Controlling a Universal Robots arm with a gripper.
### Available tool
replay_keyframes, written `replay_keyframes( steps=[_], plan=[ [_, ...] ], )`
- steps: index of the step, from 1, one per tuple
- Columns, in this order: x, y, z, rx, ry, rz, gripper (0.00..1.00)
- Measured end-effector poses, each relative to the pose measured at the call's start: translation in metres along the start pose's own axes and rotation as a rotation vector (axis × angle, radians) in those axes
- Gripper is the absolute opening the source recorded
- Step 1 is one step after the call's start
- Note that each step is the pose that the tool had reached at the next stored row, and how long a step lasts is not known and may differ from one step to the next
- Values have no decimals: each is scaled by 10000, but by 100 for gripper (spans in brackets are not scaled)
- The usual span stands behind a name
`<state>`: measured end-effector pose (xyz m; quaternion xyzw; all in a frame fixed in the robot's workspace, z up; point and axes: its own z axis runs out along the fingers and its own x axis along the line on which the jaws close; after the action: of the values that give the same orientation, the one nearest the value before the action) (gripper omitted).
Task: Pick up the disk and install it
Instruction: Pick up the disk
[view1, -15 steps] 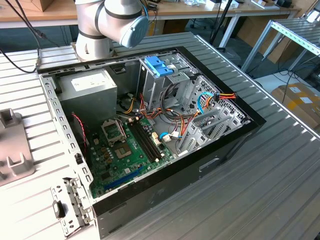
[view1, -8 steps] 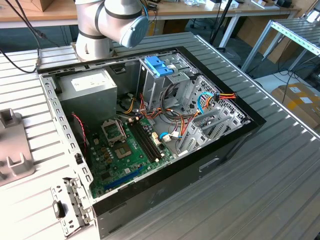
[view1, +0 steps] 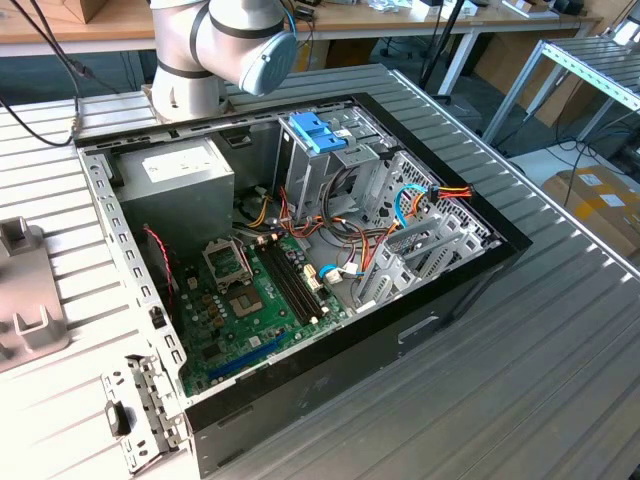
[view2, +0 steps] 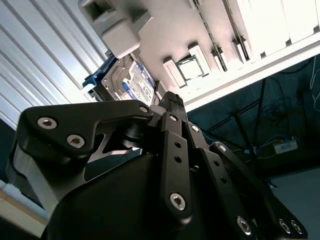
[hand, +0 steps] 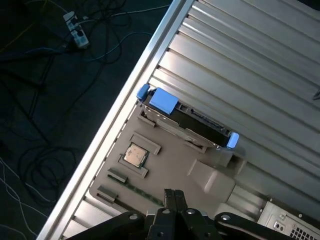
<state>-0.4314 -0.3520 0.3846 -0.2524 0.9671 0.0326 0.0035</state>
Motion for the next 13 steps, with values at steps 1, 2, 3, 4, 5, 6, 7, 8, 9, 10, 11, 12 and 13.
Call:
replay_keyframes(
  steps=[1,2,3,4,5,6,7,8,9,10,11,12,13],
  plan=[
    [0,0,0,-3,7,-117,11],
    [0,0,0,-5,13,-220,11],
    [0,0,0,-9,24,-384,11],
    [0,0,0,-11,29,-463,11],
    [0,0,0,-17,45,-726,11],
    [0,0,0,-23,61,-993,11],
    [0,0,0,-28,74,-1200,11],
    [0,0,0,-30,80,-1293,11],
    [0,0,0,-33,87,-1409,11],
    [0,0,0,-36,95,-1535,11],
    [0,0,0,-38,102,-1647,11],
    [0,0,0,-43,114,-1853,11],
    [0,0,0,-48,127,-2059,11]
  ],
)
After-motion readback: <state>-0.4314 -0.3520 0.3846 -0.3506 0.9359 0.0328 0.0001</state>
